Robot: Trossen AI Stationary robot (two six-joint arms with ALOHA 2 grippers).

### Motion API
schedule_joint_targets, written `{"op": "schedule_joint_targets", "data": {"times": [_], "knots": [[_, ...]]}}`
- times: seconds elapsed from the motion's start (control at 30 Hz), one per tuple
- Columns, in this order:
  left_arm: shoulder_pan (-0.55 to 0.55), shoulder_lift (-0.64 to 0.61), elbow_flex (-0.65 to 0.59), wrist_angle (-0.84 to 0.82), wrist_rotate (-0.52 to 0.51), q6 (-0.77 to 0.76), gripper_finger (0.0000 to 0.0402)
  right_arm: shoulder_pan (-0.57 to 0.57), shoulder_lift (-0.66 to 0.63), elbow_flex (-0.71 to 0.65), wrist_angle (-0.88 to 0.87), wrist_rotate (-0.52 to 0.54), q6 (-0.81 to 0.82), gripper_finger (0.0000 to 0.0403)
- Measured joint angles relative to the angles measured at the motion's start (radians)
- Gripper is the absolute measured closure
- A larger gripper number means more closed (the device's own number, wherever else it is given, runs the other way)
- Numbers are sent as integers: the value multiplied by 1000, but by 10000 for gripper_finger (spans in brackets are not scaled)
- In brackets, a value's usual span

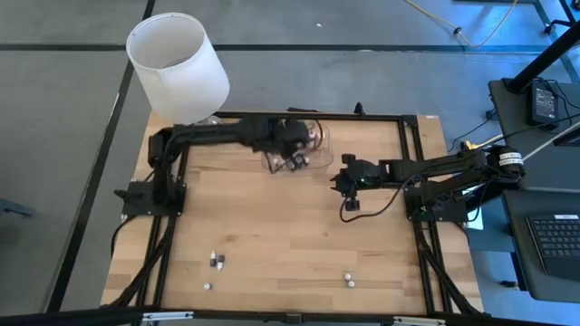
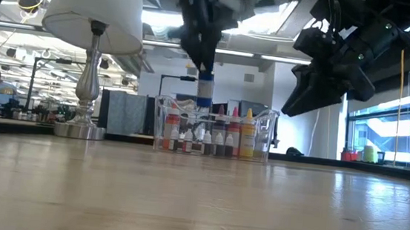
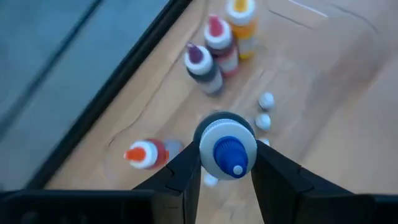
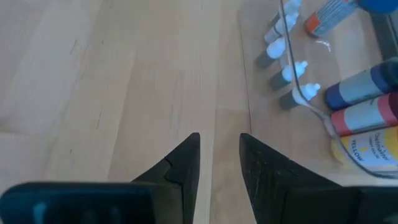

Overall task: Pick & Place food coloring
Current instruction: Put the large blue food coloring bottle into the transparent bin

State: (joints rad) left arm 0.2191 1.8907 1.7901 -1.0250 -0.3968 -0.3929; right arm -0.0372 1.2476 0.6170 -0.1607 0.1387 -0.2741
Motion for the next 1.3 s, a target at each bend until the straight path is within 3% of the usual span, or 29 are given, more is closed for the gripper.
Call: {"op": "schedule_joint_targets", "data": {"times": [0.2, 0.37, 0.87, 1.3], "knots": [[135, 1, -78, 146, 121, 4, 289, 0, 0, 0, -33, 0, 0, 288], [174, 15, -122, 149, 127, 13, 287, 0, 0, 0, -36, 1, 1, 288], [188, 65, -164, 205, 209, 32, 281, 0, 0, 0, -4, 0, 5, 288], [218, 107, -164, 219, 203, 40, 281, 0, 0, 0, 5, 0, 4, 288]]}}
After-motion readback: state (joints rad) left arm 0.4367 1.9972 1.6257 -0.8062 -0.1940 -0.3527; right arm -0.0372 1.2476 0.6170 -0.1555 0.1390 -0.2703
